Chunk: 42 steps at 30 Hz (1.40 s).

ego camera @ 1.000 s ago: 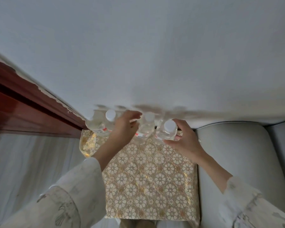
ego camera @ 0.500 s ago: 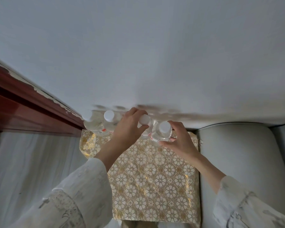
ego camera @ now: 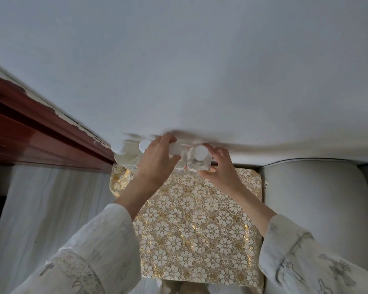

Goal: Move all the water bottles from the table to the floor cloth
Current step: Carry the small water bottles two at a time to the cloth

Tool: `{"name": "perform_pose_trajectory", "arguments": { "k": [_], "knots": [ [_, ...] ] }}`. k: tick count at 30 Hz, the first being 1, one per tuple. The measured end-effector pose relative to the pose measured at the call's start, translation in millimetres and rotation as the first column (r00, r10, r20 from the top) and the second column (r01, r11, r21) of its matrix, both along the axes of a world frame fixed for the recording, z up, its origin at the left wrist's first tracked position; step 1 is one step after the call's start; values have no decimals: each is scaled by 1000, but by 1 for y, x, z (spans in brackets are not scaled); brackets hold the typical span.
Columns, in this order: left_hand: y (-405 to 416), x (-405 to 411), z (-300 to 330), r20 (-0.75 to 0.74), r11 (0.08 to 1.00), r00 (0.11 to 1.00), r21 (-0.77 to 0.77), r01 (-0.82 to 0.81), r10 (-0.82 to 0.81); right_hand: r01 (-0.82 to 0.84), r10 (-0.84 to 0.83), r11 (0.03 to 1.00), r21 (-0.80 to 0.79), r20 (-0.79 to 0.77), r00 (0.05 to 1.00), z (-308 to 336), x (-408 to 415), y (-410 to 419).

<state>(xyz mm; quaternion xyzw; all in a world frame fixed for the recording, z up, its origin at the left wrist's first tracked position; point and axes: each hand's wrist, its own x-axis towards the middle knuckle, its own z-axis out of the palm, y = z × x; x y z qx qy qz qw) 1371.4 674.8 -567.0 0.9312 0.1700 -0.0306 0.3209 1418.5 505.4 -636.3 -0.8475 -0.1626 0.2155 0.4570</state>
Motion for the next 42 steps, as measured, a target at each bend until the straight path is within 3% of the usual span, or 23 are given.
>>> {"name": "perform_pose_trajectory", "arguments": {
  "k": [3, 6, 9, 15, 18, 21, 25, 28, 35, 39, 42],
  "knots": [
    [-4, -4, 0, 35, 999, 999, -33, -3, 5, 77, -77, 997, 13, -14, 997, 1, -4, 1],
    [-8, -10, -1, 59, 998, 998, -65, 2, 2, 173, -155, 982, 76, -193, 969, 4, -5, 1],
    [-11, -19, 2, 50, 996, 999, -86, 6, -2, 173, -127, 979, 110, -335, 934, 12, -5, -1],
    [-16, -58, 29, -22, 994, 1000, -111, -23, 21, 75, -98, 994, -74, -380, 920, 54, -30, -15],
    [-15, -89, 60, -85, 972, 995, -226, -72, 54, -45, -9, 990, -137, -374, 927, 91, -54, -17],
    [-9, -125, 100, -68, 949, 995, -304, -87, 70, -198, 155, 974, -107, -322, 934, 136, -82, -2],
    [5, -184, 146, 20, 910, 966, -341, -237, 259, -249, 250, 968, 40, -285, 925, 203, -128, 34],
    [12, -248, 168, 97, 835, 880, -376, -401, 466, -339, 354, 935, 102, -266, 897, 241, -171, 62],
    [28, -445, 199, 160, 568, 565, -460, -683, 809, -591, 612, 791, 160, -219, 760, 303, -320, 136],
    [19, -586, 212, 166, 410, 377, -465, -785, 911, -721, 748, 664, 197, -189, 637, 322, -449, 169],
    [-4, -698, 221, 156, 268, 220, -457, -848, 963, -822, 849, 525, 221, -202, 488, 324, -557, 179]
  ]
}}
